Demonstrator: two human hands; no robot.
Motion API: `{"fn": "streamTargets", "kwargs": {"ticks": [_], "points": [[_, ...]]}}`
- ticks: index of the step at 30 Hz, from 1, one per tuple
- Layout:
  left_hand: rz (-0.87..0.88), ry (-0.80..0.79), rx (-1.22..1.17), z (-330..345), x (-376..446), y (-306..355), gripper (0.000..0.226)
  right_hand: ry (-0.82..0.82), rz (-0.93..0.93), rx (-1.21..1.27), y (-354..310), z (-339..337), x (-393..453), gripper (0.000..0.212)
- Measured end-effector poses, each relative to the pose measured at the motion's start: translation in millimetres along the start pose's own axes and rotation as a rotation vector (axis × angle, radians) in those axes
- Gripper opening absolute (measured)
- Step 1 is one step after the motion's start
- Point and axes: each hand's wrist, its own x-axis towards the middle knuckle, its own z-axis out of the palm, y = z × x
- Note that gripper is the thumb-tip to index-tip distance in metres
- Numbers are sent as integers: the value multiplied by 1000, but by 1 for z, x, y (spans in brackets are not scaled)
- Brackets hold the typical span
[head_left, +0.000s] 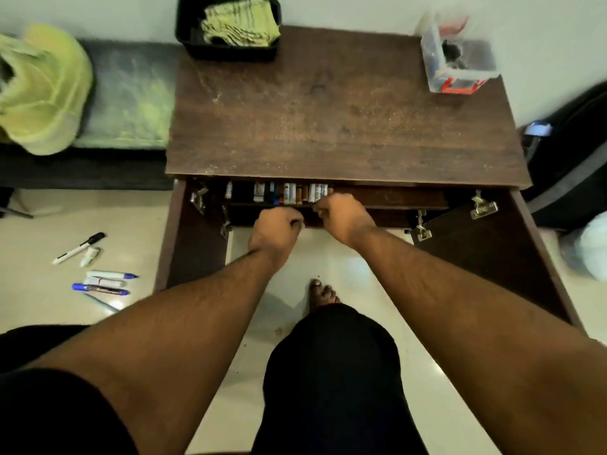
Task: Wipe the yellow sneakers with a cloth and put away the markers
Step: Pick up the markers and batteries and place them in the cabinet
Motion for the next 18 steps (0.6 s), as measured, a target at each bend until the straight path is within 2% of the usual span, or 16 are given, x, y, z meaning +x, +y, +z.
{"fn": "streamTargets", "kwargs": {"ticks": [4,7,11,15,18], "points": [[77,96,-146,-69,-40,1,15,-29,-251,-221,-74,-35,-33,24],[106,277,-188,-142,-72,-13,13,-21,-368,-348,-144,-48,-56,19],[64,506,-200,-232,-99,-67,8,4,-532,-480,-243,-43,-71,19],[-127,621,-207,-290,-124,-153,7,-91,-657,-549,-335,-6,-59,21],[-349,662,-238,-299,-141,-228,6,-136,-693,-548,-384,38,-27,23]]}}
